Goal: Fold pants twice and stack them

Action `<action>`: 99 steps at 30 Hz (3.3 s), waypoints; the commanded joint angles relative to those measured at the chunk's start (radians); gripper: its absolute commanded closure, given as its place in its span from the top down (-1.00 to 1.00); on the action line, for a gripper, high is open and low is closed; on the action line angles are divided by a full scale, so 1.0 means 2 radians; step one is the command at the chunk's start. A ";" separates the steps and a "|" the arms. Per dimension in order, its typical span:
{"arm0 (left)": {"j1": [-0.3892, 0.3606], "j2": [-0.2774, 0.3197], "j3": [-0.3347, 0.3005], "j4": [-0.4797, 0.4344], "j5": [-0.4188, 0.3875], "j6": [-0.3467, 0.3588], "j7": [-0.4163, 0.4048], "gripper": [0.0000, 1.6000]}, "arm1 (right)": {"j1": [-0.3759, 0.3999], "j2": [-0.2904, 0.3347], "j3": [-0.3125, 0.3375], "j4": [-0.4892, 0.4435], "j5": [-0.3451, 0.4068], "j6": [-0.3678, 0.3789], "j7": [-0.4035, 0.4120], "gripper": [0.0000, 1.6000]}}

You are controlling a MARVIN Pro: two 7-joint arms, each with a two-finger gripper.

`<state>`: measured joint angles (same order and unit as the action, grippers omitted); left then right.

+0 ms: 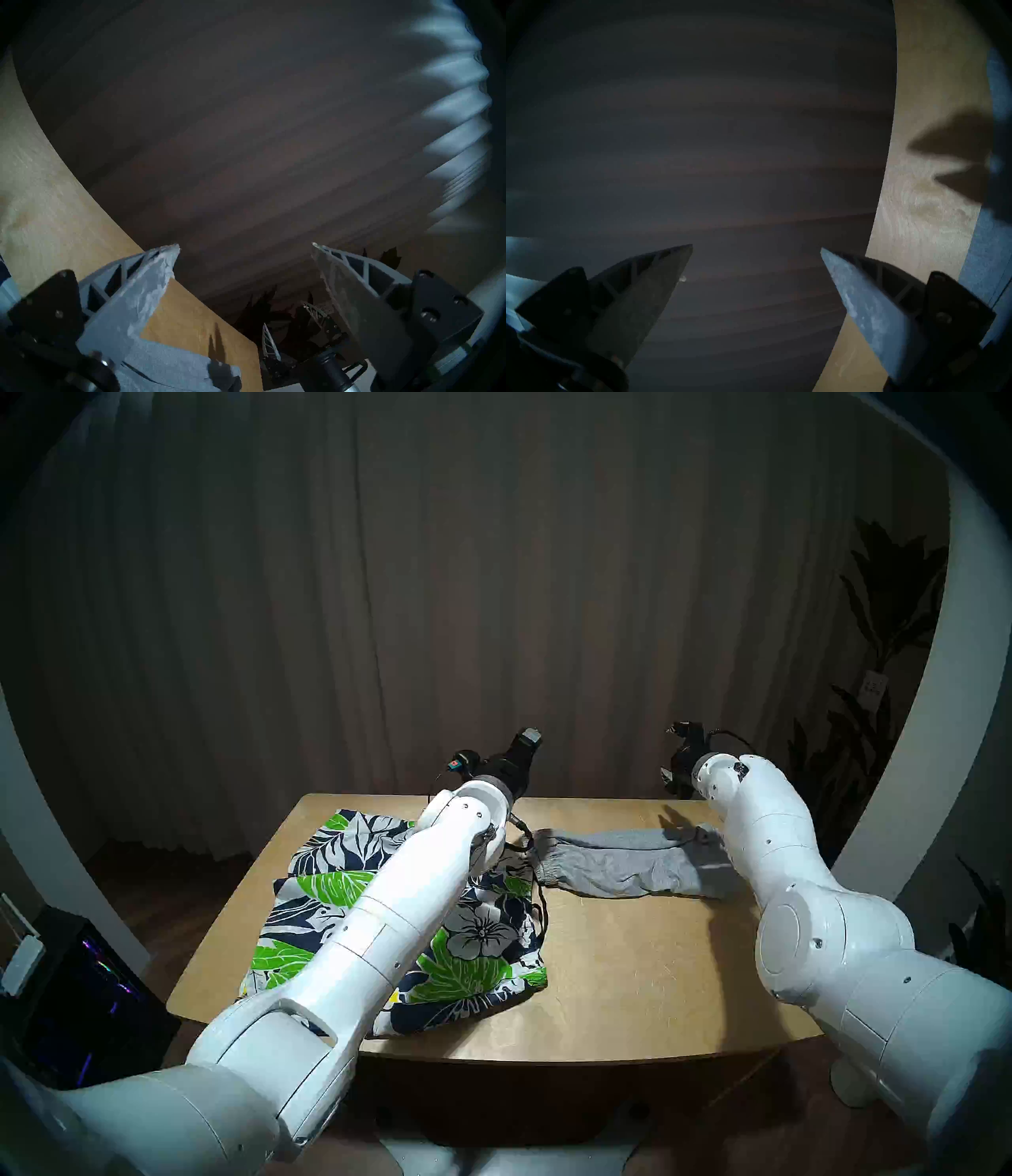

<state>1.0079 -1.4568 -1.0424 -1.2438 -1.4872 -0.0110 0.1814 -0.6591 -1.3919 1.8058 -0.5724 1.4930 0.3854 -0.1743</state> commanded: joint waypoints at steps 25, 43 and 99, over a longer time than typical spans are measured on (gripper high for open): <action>0.075 0.082 -0.051 -0.113 0.002 -0.016 -0.036 1.00 | -0.082 -0.045 -0.030 -0.109 0.027 0.092 0.014 1.00; 0.108 0.112 -0.074 -0.145 0.002 -0.018 -0.043 1.00 | -0.131 -0.049 -0.044 -0.195 0.036 0.128 0.016 1.00; 0.156 0.156 -0.101 -0.154 0.001 -0.018 -0.037 1.00 | -0.302 -0.123 -0.002 -0.383 0.121 0.155 -0.047 1.00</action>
<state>1.3250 -1.1517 -1.2343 -1.5352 -1.4834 -0.0466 0.1121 -1.2217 -1.5892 1.8033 -1.2821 1.7100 0.7027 -0.2611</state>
